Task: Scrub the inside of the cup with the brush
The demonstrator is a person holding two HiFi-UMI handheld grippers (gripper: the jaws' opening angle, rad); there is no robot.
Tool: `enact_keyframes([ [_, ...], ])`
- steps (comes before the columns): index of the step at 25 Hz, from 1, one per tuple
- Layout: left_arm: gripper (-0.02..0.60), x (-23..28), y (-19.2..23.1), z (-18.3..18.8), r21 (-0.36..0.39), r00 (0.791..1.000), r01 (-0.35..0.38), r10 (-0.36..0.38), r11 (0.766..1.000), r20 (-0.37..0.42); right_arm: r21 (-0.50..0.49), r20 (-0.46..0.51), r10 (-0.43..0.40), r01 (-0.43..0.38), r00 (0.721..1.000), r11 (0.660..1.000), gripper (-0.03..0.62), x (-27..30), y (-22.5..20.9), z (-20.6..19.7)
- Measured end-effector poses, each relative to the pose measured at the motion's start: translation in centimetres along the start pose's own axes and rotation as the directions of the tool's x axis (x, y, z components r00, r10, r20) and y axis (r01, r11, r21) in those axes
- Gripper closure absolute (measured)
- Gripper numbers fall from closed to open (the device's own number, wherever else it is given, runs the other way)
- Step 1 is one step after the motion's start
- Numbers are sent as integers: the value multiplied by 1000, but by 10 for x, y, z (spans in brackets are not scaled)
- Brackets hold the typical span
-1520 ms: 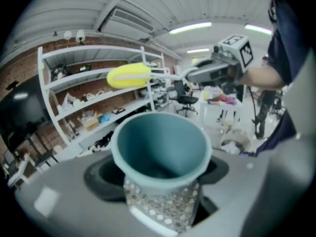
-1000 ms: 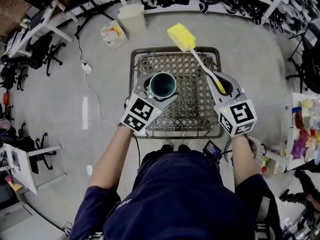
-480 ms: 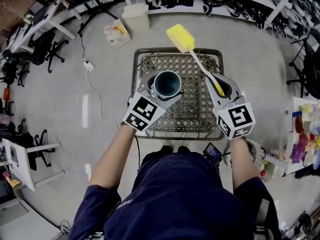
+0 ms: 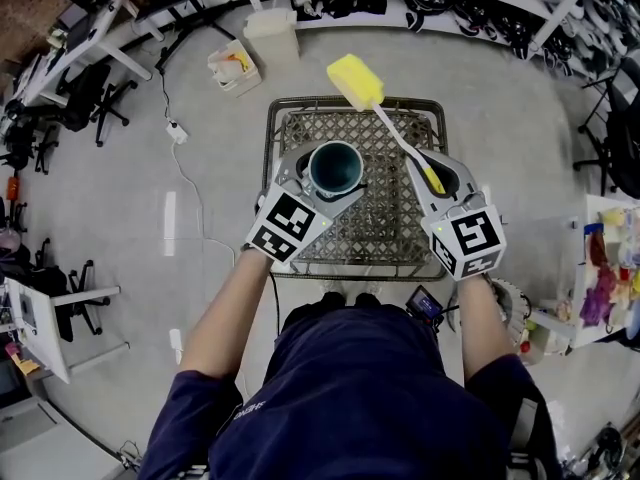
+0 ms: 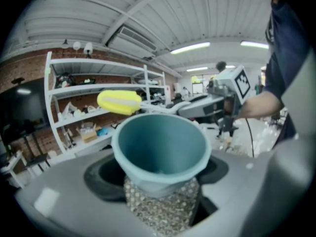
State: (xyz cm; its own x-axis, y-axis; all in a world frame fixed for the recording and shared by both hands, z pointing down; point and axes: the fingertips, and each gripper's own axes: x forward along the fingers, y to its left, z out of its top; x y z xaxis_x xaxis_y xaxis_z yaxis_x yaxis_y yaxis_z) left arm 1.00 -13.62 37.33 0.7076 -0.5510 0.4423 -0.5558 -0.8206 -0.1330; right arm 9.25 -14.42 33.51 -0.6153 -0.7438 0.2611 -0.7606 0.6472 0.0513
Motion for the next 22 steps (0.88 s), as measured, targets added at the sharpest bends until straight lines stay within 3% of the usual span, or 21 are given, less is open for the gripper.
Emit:
enact_keyframes([
  [22, 193, 6, -3, -3, -2, 1000, 5, -5, 1000, -12, -8, -23, 5, -6, 1000, 1000, 565, -1, -1, -11],
])
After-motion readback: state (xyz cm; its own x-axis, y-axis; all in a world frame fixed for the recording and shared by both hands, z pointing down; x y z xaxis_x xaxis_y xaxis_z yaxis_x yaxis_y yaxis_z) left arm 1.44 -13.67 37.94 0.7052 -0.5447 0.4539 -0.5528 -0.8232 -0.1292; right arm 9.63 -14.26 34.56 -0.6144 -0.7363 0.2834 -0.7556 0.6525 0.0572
